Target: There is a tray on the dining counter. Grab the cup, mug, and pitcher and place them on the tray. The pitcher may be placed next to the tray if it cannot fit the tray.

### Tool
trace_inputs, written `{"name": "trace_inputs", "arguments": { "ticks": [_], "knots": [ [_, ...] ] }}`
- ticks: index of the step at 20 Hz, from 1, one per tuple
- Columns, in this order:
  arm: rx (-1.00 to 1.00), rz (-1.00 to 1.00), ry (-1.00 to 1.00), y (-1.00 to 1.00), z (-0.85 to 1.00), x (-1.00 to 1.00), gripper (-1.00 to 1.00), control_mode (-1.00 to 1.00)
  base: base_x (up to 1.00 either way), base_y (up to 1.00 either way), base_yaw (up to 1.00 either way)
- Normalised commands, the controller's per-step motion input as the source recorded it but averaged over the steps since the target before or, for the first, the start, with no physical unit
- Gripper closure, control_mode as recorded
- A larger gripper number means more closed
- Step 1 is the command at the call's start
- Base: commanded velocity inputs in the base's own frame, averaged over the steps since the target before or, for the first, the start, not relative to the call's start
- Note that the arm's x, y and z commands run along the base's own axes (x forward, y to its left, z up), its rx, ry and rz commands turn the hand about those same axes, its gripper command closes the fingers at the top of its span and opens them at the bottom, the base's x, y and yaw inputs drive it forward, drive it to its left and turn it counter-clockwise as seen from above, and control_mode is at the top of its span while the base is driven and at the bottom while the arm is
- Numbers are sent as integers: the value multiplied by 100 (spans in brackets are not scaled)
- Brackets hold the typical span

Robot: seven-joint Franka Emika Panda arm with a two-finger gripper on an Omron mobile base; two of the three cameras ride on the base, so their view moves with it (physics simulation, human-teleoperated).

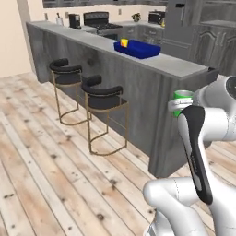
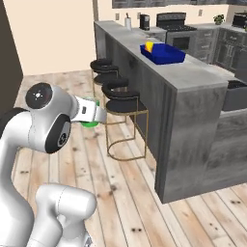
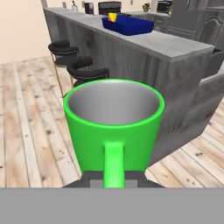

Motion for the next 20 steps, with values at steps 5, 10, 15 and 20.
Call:
{"name": "trace_inputs", "arguments": {
  "ticks": [5, 10, 15, 20],
  "knots": [
    [0, 0, 0, 0, 0, 0, 100, 100, 89, 39, -19],
    [0, 0, 0, 0, 0, 0, 100, 100, 74, 31, -17],
    [0, 0, 0, 0, 0, 0, 100, 100, 57, 18, -26],
    [0, 0, 0, 0, 0, 0, 100, 100, 47, 16, -35]
  ]
}}
